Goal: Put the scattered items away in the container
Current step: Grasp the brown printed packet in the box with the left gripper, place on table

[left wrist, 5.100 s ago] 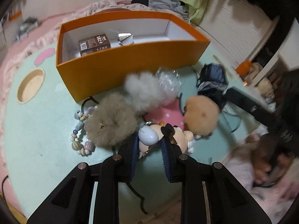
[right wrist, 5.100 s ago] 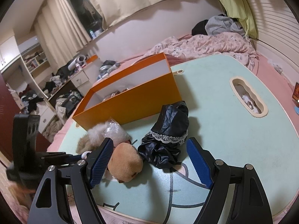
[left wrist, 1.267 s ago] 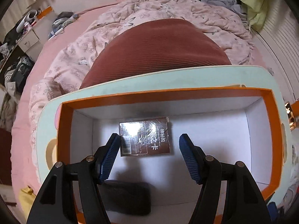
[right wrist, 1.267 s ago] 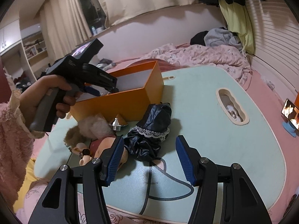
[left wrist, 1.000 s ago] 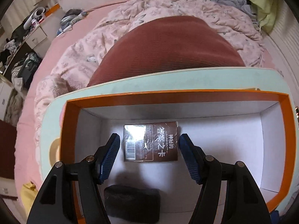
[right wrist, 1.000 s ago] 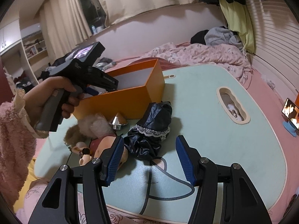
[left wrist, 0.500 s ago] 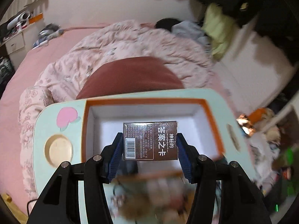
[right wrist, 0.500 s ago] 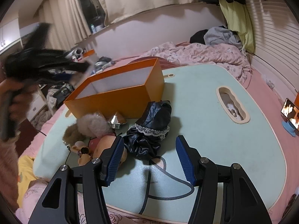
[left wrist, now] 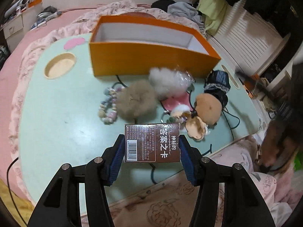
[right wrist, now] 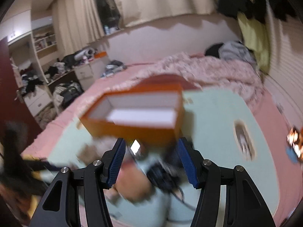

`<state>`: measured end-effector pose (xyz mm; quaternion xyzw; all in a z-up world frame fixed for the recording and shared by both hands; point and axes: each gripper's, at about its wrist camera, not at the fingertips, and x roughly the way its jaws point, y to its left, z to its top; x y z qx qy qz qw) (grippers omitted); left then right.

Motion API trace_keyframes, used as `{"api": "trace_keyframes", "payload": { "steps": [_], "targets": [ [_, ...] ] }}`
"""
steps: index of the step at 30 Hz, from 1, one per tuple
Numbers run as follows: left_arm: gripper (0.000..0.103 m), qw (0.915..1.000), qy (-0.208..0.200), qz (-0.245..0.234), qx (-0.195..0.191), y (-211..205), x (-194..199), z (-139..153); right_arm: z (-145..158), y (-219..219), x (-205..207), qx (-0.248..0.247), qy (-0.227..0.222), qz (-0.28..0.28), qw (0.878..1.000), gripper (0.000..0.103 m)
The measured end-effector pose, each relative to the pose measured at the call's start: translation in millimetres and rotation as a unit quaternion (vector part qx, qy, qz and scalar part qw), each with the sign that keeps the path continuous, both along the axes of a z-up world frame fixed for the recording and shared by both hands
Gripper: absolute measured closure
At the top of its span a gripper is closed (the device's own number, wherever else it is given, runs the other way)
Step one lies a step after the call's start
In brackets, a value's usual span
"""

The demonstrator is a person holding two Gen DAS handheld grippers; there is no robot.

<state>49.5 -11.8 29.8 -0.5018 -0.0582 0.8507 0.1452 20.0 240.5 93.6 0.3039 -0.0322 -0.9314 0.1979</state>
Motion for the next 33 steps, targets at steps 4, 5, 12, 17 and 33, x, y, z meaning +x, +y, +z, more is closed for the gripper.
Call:
{"api": "trace_keyframes", "payload": {
  "steps": [4,5,12,17,33],
  "targets": [
    [0.046,0.9989,0.011,0.012,-0.043,15,-4,-9,28,-47,-45,0.102,-0.028,-0.026,0.994,0.045],
    [0.046,0.9986,0.012,0.019,-0.048,17,-6,-11,28,-56,-54,0.105,-0.03,-0.023,0.994,0.045],
    [0.045,0.9987,0.019,0.035,-0.033,11,-6,-16,-6,-94,-96,0.144,-0.09,-0.004,0.985,0.045],
    [0.039,0.9988,0.017,0.046,-0.009,1,-5,-17,-17,-98,-99,0.157,-0.101,-0.004,0.982,0.045],
    [0.039,0.9968,0.033,0.063,0.035,-19,-5,-8,-5,-123,-153,-0.027,-0.26,0.115,0.958,0.045]
  ]
}}
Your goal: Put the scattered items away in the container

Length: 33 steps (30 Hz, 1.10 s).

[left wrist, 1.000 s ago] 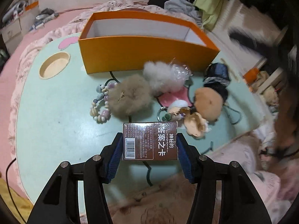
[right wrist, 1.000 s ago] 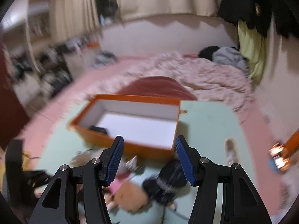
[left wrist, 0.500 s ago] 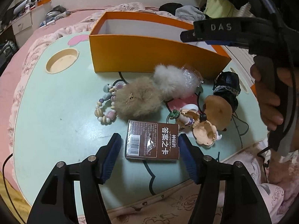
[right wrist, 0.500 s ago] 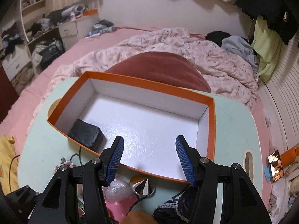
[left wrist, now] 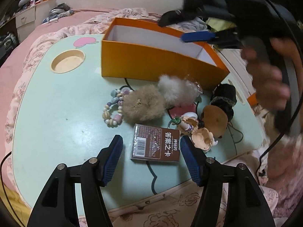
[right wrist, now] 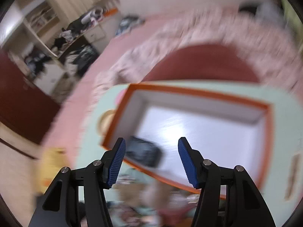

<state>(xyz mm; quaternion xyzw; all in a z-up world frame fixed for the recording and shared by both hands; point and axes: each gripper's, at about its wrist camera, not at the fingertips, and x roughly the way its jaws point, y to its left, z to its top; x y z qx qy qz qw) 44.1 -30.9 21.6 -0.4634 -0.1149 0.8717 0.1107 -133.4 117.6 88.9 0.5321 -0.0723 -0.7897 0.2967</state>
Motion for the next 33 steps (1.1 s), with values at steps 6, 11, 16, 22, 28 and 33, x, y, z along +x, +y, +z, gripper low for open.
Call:
{"api": "trace_keyframes", "payload": {
  "steps": [6,11,16,22,28,33],
  "targets": [
    [0.039,0.9999,-0.002,0.009,0.008,-7,-1,-1,-26,-57,-30,0.073,-0.058,0.045,0.995,0.045],
    [0.039,0.9997,-0.001,0.014,0.022,-13,1,-2,-50,-86,-25,0.163,-0.065,0.096,0.98,0.043],
    [0.039,0.9996,-0.002,0.013,0.026,-13,1,-2,-51,-81,-29,0.159,-0.076,0.094,0.98,0.043],
    [0.039,0.9996,-0.006,0.009,0.026,-11,2,-5,-48,-66,-36,0.256,-0.01,0.057,0.965,0.044],
    [0.039,0.9996,-0.008,0.009,0.026,-12,3,-6,-27,-39,-38,0.203,-0.009,0.053,0.978,0.045],
    [0.039,0.9995,-0.011,0.007,0.029,-10,4,-5,-39,-45,-38,0.219,-0.052,0.102,0.969,0.045]
  ]
}}
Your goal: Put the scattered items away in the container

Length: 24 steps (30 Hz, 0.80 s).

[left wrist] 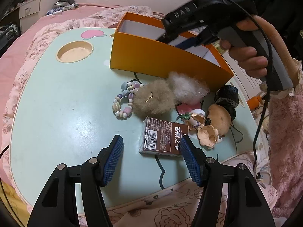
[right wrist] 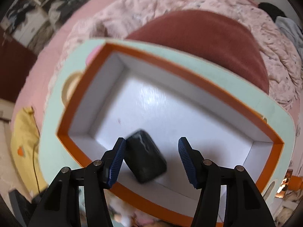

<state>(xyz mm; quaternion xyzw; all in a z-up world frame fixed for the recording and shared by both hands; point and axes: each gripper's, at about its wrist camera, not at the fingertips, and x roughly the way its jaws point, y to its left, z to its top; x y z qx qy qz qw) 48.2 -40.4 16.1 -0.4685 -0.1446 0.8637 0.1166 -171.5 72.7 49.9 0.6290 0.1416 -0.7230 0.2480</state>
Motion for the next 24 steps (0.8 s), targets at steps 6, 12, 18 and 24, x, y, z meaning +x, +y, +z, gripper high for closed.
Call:
{"api": "trace_keyframes", "payload": {
  "steps": [6,12,18,24],
  "targets": [
    [0.039,1.0,-0.003,-0.005,-0.001,3,0,-1,-2,11,-8,-0.028,-0.006,-0.021,0.999,0.044],
    [0.039,1.0,-0.004,-0.006,0.0,2,-1,-3,12,33,-18,-0.025,0.037,-0.077,0.996,0.046],
    [0.039,0.9999,-0.002,-0.009,-0.004,5,-2,-3,8,37,-7,-0.091,-0.039,-0.098,0.99,0.046],
    [0.039,0.9999,-0.001,-0.013,-0.006,7,-2,-3,-16,16,-3,-0.096,-0.097,-0.094,0.986,0.038]
  ]
}}
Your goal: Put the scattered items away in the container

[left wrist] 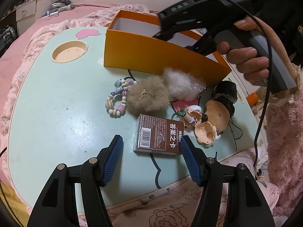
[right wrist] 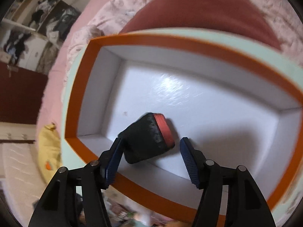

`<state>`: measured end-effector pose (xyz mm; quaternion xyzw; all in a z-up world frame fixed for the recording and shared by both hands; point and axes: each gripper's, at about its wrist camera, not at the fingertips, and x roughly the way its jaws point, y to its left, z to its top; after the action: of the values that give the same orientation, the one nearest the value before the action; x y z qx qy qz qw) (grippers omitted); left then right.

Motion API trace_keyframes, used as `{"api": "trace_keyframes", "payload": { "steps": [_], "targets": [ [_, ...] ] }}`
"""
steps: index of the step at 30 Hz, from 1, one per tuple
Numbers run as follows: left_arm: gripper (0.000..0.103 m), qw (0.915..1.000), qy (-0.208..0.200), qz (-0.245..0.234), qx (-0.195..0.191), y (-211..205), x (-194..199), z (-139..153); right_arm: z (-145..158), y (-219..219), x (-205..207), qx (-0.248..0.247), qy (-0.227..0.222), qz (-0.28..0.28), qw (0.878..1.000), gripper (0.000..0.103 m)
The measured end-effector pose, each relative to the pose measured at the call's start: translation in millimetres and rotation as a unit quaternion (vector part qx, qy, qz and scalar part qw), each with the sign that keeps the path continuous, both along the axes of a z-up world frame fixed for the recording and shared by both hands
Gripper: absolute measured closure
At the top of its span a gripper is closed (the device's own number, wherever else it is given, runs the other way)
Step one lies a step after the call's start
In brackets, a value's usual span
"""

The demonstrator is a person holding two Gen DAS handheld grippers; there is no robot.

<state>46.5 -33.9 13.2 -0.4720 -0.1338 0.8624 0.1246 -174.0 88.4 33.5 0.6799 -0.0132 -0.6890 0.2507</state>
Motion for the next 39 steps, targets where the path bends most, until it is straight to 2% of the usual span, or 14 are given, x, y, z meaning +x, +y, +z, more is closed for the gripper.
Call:
{"api": "trace_keyframes", "payload": {
  "steps": [3,7,11,13,17,22,23,26,30,31,32,34,36,39],
  "targets": [
    [0.039,1.0,0.0,0.0,0.002,0,0,0,3,-7,-5,0.003,0.012,-0.016,1.0,0.038],
    [0.039,1.0,0.001,0.0,0.003,0,0,0,6,-20,-5,0.018,0.05,-0.006,0.999,0.043],
    [0.039,1.0,0.001,0.001,0.005,0,0,0,18,-11,-7,0.008,0.084,-0.011,0.996,0.069],
    [0.039,1.0,0.001,0.001,0.004,0,0,0,20,-9,-6,-0.007,0.078,-0.008,0.997,0.073],
    [0.039,1.0,0.002,0.001,0.004,1,0,0,20,-11,-5,-0.013,0.08,-0.01,0.997,0.075],
    [0.039,1.0,0.002,0.001,0.005,1,0,0,35,4,-3,-0.057,0.099,-0.031,0.993,0.079],
    [0.039,1.0,0.002,0.002,0.006,1,0,0,40,7,-1,-0.063,0.104,-0.034,0.992,0.103],
    [0.039,1.0,0.002,0.003,0.007,1,0,0,56,12,4,-0.077,0.12,-0.032,0.989,0.102],
    [0.039,1.0,0.004,0.001,-0.001,3,0,-1,55,17,5,-0.051,0.125,-0.015,0.991,0.098],
    [0.039,1.0,0.005,0.0,-0.002,4,0,-1,55,17,6,-0.045,0.131,-0.005,0.99,0.093],
    [0.039,1.0,0.005,0.0,-0.003,4,0,-1,52,15,6,-0.041,0.124,0.005,0.991,0.069],
    [0.039,1.0,0.005,0.0,-0.004,3,0,-1,42,17,3,-0.056,0.088,-0.013,0.994,0.042],
    [0.039,1.0,0.006,0.0,-0.004,3,0,-2,33,10,0,-0.07,0.074,-0.037,0.994,0.042],
    [0.039,1.0,0.006,-0.001,-0.001,2,1,-2,24,-13,-5,-0.042,0.079,-0.026,0.996,0.042]
  ]
}}
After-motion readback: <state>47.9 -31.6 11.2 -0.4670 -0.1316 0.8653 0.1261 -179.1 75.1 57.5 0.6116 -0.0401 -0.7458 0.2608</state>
